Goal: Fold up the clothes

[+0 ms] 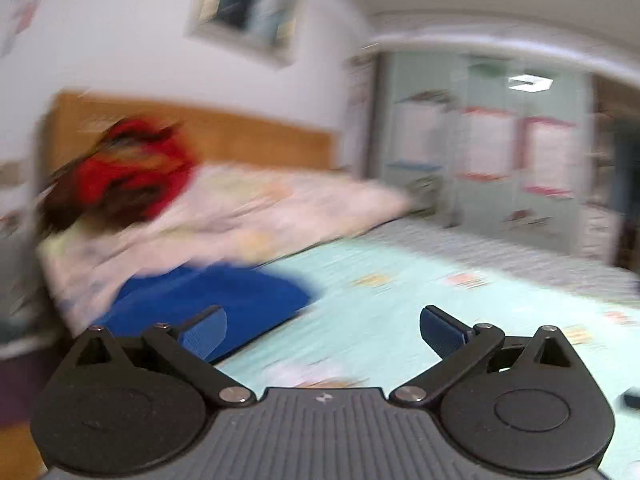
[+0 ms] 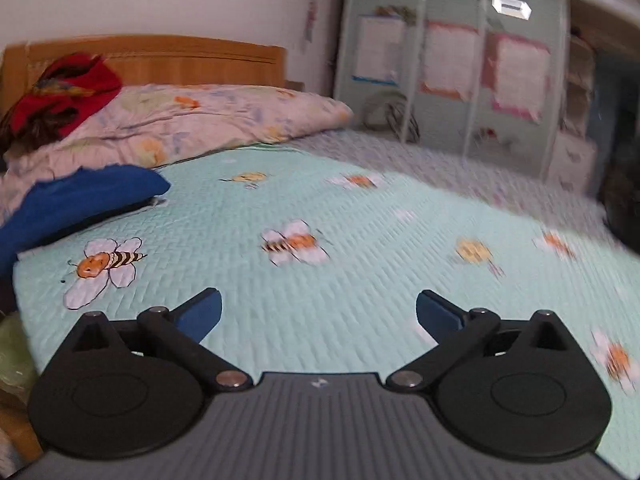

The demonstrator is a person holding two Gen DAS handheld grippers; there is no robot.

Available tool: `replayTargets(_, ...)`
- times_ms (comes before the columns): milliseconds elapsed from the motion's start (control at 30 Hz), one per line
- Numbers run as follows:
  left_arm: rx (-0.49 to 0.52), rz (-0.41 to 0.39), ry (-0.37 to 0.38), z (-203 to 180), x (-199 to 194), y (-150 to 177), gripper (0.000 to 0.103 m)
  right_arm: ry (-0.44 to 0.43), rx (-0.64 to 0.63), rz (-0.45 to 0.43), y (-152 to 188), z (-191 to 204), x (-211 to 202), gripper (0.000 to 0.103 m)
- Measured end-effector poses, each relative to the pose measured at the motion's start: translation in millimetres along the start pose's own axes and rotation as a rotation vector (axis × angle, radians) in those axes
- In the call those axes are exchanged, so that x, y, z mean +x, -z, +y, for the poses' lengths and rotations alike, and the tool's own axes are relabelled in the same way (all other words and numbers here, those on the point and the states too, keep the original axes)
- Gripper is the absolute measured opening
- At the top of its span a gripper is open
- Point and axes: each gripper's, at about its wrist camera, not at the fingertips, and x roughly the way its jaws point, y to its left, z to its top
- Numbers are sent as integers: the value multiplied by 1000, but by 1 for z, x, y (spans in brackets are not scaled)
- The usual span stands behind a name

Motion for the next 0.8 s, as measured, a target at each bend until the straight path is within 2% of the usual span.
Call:
replayTargets(133, 50, -158, 301, -69, -57, -16, 103, 151, 102, -54, 21, -49, -56, 103)
replayTargets(167, 83, -206, 345, -86, -73, -14, 103, 188, 127, -55, 28, -60, -69, 103)
replayTargets(233, 164, -284, 387, -121, -104, -4, 103, 242, 175, -51, 45, -83, -95, 103)
replayTargets(300, 280, -295, 423, -155, -126, 11, 103, 289, 208, -46, 64, -103, -119, 103)
replayTargets(367, 405, -249, 490, -191, -140, 26, 103, 332, 230, -41, 78, -112, -135, 103)
replayTargets(433, 476, -175, 566, -221, -146, 41, 103, 353, 262, -31, 88, -119, -141, 103)
replayTargets(533, 537, -87, 620, -255, -148, 57, 103, 381, 322, -36, 102, -135, -153, 103)
replayTargets(800, 711, 32, 785, -317, -144, 92, 103, 446, 504, -65, 148, -192, -184, 103)
